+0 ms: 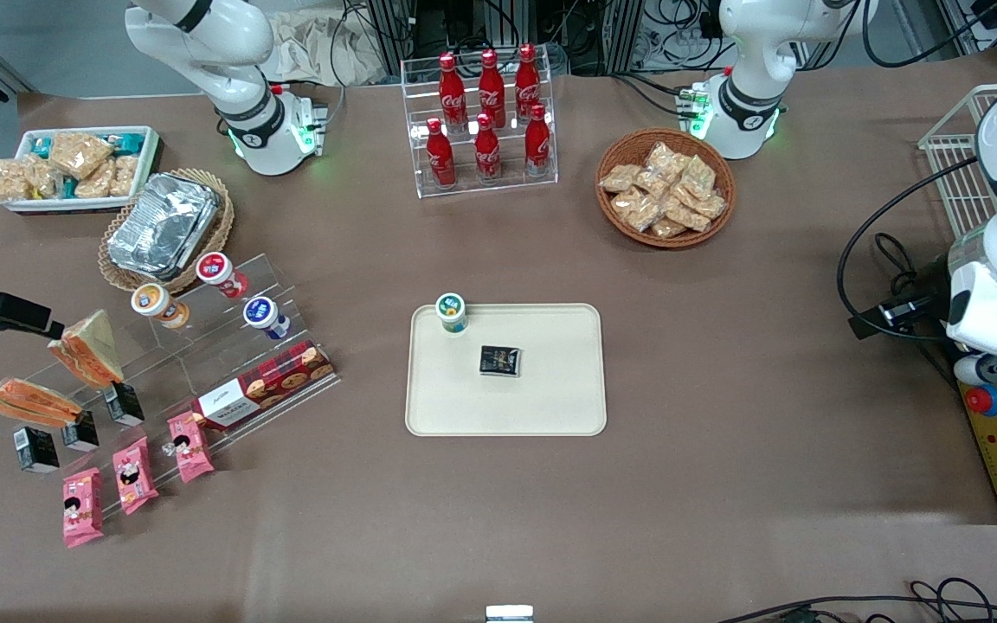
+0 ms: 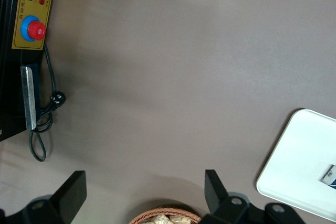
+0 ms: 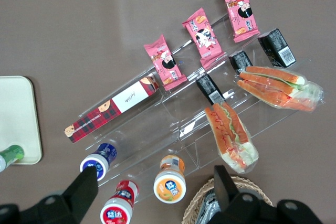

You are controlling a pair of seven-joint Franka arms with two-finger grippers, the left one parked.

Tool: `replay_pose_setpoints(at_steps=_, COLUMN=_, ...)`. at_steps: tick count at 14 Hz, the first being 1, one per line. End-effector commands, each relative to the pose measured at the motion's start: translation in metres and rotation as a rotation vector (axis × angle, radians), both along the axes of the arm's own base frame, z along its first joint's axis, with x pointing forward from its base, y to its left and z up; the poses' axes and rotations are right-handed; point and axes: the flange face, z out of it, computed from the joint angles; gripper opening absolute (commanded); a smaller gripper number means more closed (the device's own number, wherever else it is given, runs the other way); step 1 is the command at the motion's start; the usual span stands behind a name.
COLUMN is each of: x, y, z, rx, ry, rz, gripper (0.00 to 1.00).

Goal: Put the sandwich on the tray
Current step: 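Lower the open right gripper toward the upright wrapped triangle sandwich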

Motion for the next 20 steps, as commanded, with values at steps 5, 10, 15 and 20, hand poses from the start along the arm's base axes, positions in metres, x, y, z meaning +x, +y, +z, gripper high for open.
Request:
replay_pose_setpoints(at_steps=5, x=-0.007, y=-0.039, z=0.002, rx=-0.035, ry=-0.022, rz=0.196, gripper=0.99)
replay_pose_setpoints(at_steps=10, x=-0.01, y=-0.112, z=-0.021, rx=-0.051, ry=-0.057, rz=0.431, gripper=0.99)
replay_pose_setpoints(at_steps=15, x=0.005, y=-0.155, z=-0.063, rx=-0.076, ry=-0.096, rz=0.761, gripper=0.99)
replay_pose_setpoints(at_steps=20, x=0.016, y=-0.166, z=-0.104, rx=-0.092, ry=-0.037, rz=0.825, gripper=0.99)
